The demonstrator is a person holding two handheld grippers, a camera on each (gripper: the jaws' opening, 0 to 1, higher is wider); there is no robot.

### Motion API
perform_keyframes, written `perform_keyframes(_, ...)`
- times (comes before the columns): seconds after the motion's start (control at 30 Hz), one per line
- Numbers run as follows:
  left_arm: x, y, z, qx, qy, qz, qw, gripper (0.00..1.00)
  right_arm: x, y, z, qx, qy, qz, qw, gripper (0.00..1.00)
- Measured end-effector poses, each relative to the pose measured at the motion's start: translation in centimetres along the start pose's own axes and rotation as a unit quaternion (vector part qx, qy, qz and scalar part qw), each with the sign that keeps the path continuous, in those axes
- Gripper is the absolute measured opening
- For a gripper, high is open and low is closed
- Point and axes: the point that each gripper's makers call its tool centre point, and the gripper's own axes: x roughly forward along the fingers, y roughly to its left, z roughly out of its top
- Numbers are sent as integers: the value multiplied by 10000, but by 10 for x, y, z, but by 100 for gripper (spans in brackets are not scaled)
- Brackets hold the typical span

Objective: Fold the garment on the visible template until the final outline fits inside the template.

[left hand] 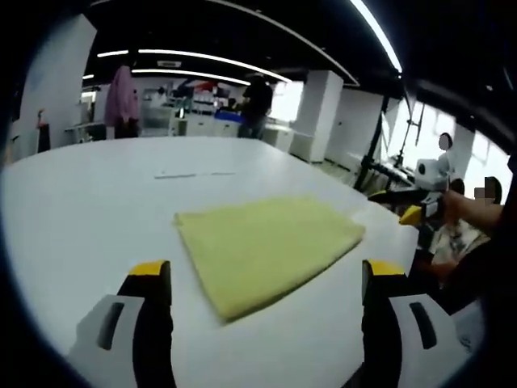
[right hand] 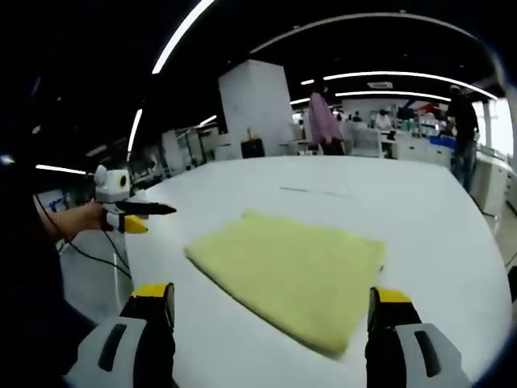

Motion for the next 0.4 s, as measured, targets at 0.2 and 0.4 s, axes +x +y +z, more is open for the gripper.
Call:
perform_keyframes(0.2, -2, 4, -8, 304, 147, 48, 9994, 99, -3, 0, -1, 19, -78, -79, 9999, 99)
perform_keyframes(0.4, -3, 12, -8, 241, 85, 128, 9996, 99, -3, -1, -4, 60, -56, -156, 9998, 99)
